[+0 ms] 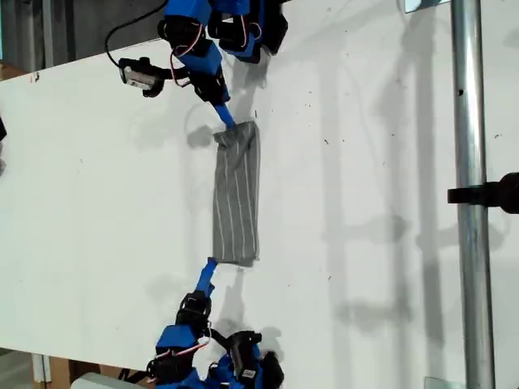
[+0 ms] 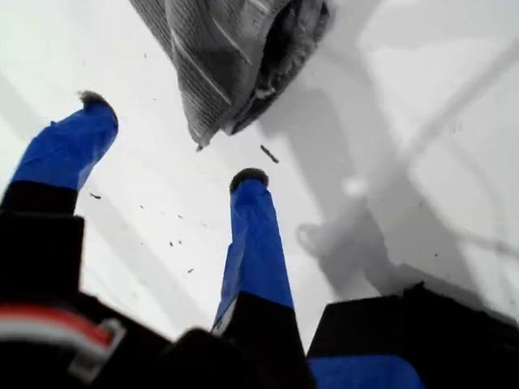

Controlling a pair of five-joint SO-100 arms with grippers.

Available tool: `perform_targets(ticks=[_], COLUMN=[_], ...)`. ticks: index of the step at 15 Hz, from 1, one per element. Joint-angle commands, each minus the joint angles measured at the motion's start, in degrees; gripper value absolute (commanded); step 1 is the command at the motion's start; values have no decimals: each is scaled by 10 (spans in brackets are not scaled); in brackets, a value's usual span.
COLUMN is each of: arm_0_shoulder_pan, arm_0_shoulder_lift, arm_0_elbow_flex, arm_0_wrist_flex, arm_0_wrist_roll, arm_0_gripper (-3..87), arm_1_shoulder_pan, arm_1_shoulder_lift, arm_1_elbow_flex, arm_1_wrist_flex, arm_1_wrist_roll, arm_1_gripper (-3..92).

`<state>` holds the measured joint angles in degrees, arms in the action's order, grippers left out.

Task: Grasp corners of a towel and fold twice.

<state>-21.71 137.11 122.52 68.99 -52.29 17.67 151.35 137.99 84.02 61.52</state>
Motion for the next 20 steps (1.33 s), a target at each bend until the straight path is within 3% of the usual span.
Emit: perform_targets(ticks=[1, 4, 6, 8, 10, 13, 14, 15, 16, 17, 20], arm_0_shoulder_pan=[27, 54, 93, 106, 105, 104, 104, 104, 103, 105, 111], arm_0_shoulder_lift=[255, 615, 624, 624, 624, 624, 624, 624, 624, 624, 624], arm_0_elbow_flex=[146, 346, 383, 406, 426, 432, 433, 433, 429, 421, 420], arm_0_wrist_flex=[-46, -22, -30, -44, -48, -40, -37, -37, -32, -23, -18], arm_0_wrist_roll=[-8, -46, -54, -54, -62, -63, -65, -64, -63, -62, -62], arm_0_gripper=[266, 54, 49, 66, 68, 79, 81, 84, 84, 83, 84], arm_1_shoulder_pan=[-18, -32, -17, 1, 3, 3, -7, -11, -7, 2, -7], arm_1_shoulder_lift=[99, 112, 36, -167, -396, -538, -560, -566, -559, -538, -432], arm_1_elbow_flex=[61, 120, 163, 135, 15, -85, -104, -114, -120, -142, -166], arm_1_wrist_flex=[10, -32, -152, -280, -358, -435, -466, -483, -468, -379, -21], arm_1_wrist_roll=[66, 112, 116, 112, 98, 94, 94, 104, 103, 97, 87], arm_1_gripper=[340, 368, 383, 397, 410, 395, 373, 49, -2, -2, -2])
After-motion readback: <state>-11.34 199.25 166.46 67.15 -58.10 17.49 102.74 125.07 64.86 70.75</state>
